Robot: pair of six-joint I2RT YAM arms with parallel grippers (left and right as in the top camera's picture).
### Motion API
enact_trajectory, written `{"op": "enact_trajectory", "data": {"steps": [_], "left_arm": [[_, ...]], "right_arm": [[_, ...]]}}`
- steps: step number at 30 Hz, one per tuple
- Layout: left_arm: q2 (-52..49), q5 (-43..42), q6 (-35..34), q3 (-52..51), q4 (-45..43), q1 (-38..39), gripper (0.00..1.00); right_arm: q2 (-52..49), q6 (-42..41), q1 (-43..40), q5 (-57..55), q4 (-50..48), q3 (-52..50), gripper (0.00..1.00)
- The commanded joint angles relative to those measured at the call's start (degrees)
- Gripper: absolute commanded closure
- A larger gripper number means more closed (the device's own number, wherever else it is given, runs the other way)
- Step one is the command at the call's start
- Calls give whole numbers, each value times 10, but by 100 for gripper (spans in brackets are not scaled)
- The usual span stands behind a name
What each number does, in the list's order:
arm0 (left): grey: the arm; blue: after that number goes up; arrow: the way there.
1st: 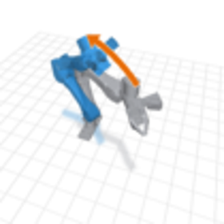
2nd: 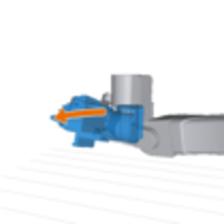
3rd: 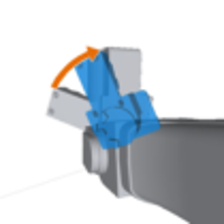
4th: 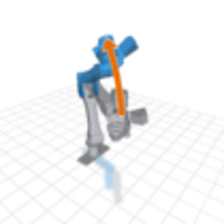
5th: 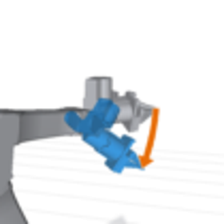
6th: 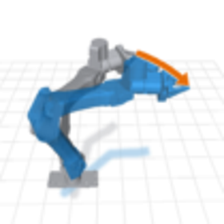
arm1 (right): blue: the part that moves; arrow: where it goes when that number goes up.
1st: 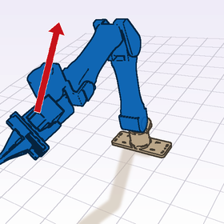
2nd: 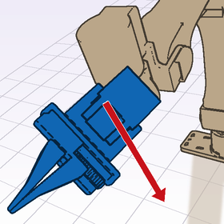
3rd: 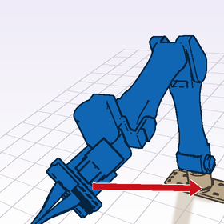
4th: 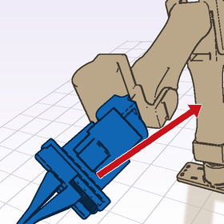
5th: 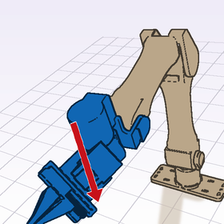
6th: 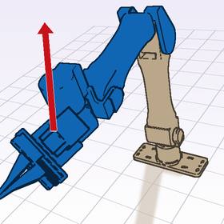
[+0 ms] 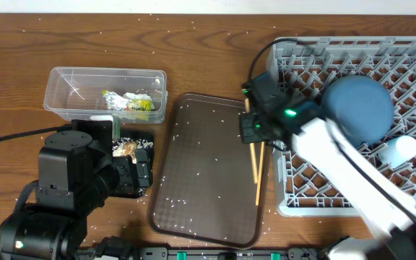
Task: Sort waste into correct bins and load items into the dishwasher rack
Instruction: 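Carry the chopstick right and drop it into the grey rack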
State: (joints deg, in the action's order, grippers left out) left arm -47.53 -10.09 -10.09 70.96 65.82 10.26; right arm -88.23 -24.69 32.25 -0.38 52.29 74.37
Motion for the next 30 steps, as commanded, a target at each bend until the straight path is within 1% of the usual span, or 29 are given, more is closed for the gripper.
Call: {"op": "enact_trajectory", "data": {"steps": [1,4,6,11,16,21,22,23,24,26,30], "left_arm": [[0,5,0,10,2,-3,2],[0,5,0,10,2,-3,2],[0,5,0,11,2,-3,2],[0,5,0,10,2,-3,2],[0,5,0,10,2,-3,2],[0,5,0,10,2,-3,2],[0,5,0,11,2,-3,2],[0,5,0,10,2,-3,2],[0,5,0,11,2,-3,2],[0,5,0,10,2,-3,2],[0,5,0,11,2,-3,2]], "right_arm": [[56,27,-30,-75,18,6,99],[75,30,-64,-121,45,6,99],[71,51,-94,-123,59,4,99],[43,68,-150,-122,72,-3,99],[10,101,-162,-71,62,-3,99],[-24,100,-152,-56,54,-3,99],[-29,100,-148,-49,49,-3,92],[-29,100,-143,-41,45,-3,73],[-28,99,-138,-37,42,-3,62],[-20,87,-122,-36,39,-1,57],[-5,62,-76,-17,25,-1,55]]}}
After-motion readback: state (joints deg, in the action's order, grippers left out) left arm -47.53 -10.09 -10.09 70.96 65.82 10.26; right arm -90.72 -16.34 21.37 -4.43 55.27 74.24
